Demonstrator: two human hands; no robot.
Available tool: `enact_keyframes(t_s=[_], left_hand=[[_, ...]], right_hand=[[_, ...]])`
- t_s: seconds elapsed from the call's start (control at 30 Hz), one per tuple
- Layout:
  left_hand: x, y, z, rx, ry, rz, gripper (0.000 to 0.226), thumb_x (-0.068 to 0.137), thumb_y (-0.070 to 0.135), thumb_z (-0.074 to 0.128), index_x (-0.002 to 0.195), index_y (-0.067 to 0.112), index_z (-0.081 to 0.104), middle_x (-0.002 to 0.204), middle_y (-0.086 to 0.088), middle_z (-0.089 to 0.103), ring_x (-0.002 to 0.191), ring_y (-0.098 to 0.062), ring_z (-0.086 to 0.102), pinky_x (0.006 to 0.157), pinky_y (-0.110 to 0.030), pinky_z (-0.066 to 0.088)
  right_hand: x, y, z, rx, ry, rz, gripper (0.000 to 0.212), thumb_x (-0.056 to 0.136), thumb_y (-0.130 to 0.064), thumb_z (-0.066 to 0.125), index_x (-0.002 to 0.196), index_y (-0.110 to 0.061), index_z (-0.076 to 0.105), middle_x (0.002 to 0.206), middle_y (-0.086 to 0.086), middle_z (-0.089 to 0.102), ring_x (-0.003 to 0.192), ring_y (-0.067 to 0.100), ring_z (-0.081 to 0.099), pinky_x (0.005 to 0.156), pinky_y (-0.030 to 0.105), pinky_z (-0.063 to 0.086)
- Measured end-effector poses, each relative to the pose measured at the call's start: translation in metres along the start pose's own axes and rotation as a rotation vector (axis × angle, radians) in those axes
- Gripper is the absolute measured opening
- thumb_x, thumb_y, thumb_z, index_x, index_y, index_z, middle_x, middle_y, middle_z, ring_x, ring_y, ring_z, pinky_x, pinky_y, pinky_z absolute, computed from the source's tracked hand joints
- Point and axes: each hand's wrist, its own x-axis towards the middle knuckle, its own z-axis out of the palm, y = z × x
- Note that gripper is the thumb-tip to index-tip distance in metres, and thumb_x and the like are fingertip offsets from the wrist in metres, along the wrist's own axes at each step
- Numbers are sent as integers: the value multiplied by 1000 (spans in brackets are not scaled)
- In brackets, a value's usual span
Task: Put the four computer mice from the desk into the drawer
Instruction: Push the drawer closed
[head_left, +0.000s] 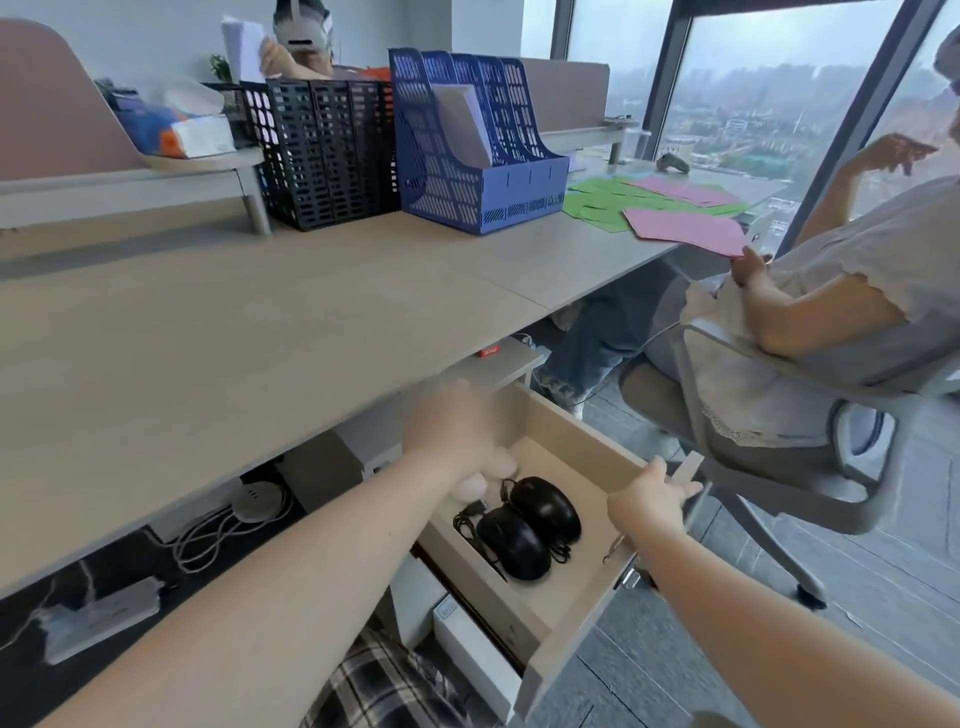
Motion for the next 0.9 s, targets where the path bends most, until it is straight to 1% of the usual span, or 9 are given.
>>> enact_keyframes(t_s=[0.1,0.2,0.33,0.4,0.5,0.6,0.67,0.83,0.9], left_hand=[[8,-13,-7,15,36,-17,22,94,26,46,108,10,52,116,-12,55,109,-31,52,82,-40,44],[18,-26,-10,30,40,-37,28,94,27,47,117,10,50,122,-13,54,111,-32,51,87,-40,43],[36,-46,-11,11,24,-89,54,97,31,44,144,8,30,148,-16,35,138,-31,31,113,-39,28],[46,-57,-13,0,15,-128,58,99,33,38,148,5,22,155,-15,25,145,-29,17,119,-38,16],[62,-77,-12,-25,-49,-182,60,102,38,27,150,5,16,159,-14,17,148,-26,10,121,-39,11],[74,-100,-10,-64,-108,-265,61,101,43,23,150,7,17,160,-12,16,148,-23,11,121,-37,10],[78,-113,-8,-43,-117,-297,60,101,44,23,150,10,20,161,-7,15,148,-20,11,120,-37,9],[88,-124,-5,-23,-120,-273,61,99,45,22,152,14,16,162,-3,10,149,-17,6,122,-38,7],[90,-126,-3,-22,-120,-270,62,99,46,22,152,14,15,162,-3,9,149,-16,5,122,-38,7]], right_hand=[[1,-16,2,78,-20,42,83,88,-3,44,152,-27,-4,158,24,-16,135,45,38,106,48,43],[2,-36,8,151,-35,46,85,90,-9,48,152,-20,-9,160,23,-4,138,44,33,110,48,38],[10,-66,22,255,-22,99,80,93,-13,45,152,-10,-9,161,19,3,143,38,26,117,47,27],[13,-80,29,284,-20,98,74,94,-9,40,152,-5,-5,161,18,6,141,36,30,116,46,28],[19,-94,44,355,-18,57,68,94,-6,37,151,0,2,158,19,19,134,38,38,111,48,34],[27,-102,61,462,-38,-3,65,94,-23,38,150,-5,10,147,23,38,128,42,45,107,47,37],[32,-108,73,464,-19,-32,61,97,-31,32,149,-3,15,147,23,40,128,41,46,106,47,38],[30,-115,93,427,-5,-74,42,103,-22,22,127,5,44,130,27,54,117,41,52,90,41,39],[24,-119,98,420,-29,-83,41,102,-16,19,124,5,47,129,26,55,116,40,52,92,44,40]])
